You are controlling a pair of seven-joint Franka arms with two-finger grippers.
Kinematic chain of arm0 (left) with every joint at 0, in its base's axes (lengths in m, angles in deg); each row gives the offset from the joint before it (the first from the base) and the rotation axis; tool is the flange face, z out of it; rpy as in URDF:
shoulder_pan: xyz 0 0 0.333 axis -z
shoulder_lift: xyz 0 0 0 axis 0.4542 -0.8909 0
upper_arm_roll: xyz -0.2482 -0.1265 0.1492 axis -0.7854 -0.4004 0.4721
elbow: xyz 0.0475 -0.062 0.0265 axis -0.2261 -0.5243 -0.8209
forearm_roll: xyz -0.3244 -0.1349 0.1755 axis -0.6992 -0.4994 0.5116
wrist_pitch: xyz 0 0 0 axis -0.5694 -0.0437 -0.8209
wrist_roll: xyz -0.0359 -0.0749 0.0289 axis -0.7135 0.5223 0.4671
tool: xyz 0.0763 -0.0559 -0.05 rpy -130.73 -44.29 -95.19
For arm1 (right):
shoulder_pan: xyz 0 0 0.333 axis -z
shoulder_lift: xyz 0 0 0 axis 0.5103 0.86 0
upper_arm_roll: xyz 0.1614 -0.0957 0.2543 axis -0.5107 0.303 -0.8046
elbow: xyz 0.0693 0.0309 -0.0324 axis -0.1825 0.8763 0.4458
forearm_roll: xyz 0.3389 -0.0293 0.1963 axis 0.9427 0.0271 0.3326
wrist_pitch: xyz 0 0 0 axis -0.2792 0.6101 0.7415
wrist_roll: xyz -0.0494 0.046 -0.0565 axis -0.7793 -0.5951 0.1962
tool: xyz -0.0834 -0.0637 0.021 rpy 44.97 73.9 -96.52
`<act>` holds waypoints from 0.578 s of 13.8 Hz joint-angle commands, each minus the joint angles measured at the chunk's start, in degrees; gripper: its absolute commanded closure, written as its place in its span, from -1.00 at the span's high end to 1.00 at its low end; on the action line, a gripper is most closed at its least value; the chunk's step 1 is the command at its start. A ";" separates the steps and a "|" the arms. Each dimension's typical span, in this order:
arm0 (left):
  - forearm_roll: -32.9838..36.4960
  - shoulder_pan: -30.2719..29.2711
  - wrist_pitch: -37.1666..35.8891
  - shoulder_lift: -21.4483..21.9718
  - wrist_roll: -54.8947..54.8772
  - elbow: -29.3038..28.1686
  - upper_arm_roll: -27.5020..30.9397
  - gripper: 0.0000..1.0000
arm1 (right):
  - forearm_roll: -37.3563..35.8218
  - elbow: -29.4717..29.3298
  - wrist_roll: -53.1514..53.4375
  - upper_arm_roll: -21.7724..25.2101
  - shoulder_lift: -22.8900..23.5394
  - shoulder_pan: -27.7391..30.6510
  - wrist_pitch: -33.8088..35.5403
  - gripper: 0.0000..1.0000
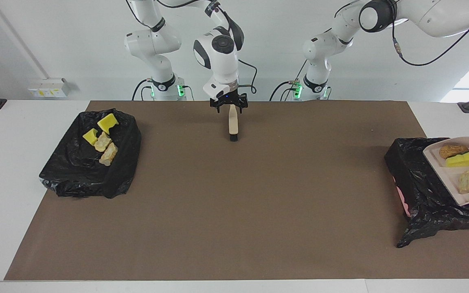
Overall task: Sweep and dump trash in bin
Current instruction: 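Tip the dustpan with the left gripper while the right gripper drops the brush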
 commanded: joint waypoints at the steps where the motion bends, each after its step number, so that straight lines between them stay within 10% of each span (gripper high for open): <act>1: 9.49 2.16 1.58 3.31 5.41 -4.54 0.70 -1.00 | -4.33 -3.95 -1.13 -0.48 1.17 4.57 -0.33 1.00; 8: 19.99 3.49 1.66 6.91 6.67 -4.36 0.52 -1.00 | -5.67 -13.80 -1.57 -0.40 1.26 11.35 5.12 1.00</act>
